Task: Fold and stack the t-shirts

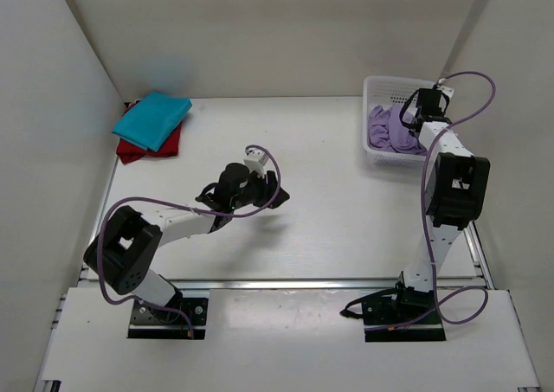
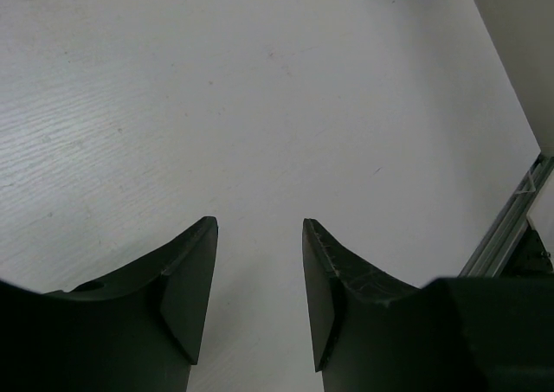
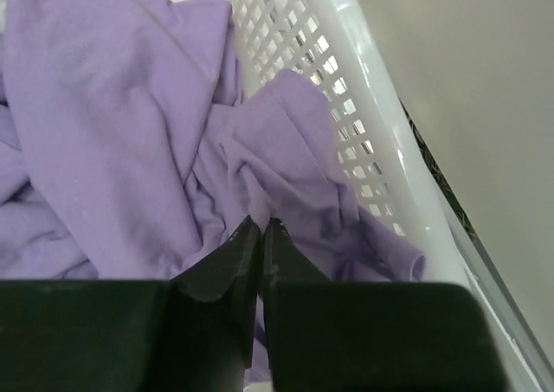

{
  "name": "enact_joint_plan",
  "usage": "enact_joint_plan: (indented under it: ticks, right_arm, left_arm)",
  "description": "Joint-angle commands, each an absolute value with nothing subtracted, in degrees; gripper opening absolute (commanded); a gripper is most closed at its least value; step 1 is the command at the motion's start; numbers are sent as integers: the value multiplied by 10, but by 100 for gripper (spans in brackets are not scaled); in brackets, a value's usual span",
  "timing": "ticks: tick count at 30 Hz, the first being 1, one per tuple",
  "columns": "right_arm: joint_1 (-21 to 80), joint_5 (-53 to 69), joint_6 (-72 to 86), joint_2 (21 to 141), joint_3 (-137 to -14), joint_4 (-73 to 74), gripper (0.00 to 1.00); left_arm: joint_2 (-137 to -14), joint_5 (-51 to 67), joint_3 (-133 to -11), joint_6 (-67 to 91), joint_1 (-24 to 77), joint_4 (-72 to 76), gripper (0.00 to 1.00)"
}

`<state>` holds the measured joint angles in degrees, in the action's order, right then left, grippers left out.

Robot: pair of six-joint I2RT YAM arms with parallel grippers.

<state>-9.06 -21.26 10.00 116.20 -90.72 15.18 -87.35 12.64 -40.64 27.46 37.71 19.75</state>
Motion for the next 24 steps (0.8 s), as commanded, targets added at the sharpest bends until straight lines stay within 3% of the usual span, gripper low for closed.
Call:
enact_joint_plan:
  ticks: [1, 6, 13, 21, 24]
  right_arm:
    - [-78, -235, 112, 1099, -912, 133, 0]
    - [-55, -164, 140, 964, -898, 112, 0]
    - [37, 38, 161, 818, -973, 129, 0]
    - [286, 55, 134, 804, -1142, 130, 1]
    - [297, 109, 166, 814, -1156, 120, 0]
  left_arm:
    - [-840, 125, -403, 279, 374, 201, 54]
    - [-807, 136, -401, 294, 355, 182, 55]
    - [-735, 141, -394, 318, 289, 141, 56]
    - [-667, 153, -371, 324, 187, 105, 59]
    - [-651, 171, -358, 337, 146, 102, 59]
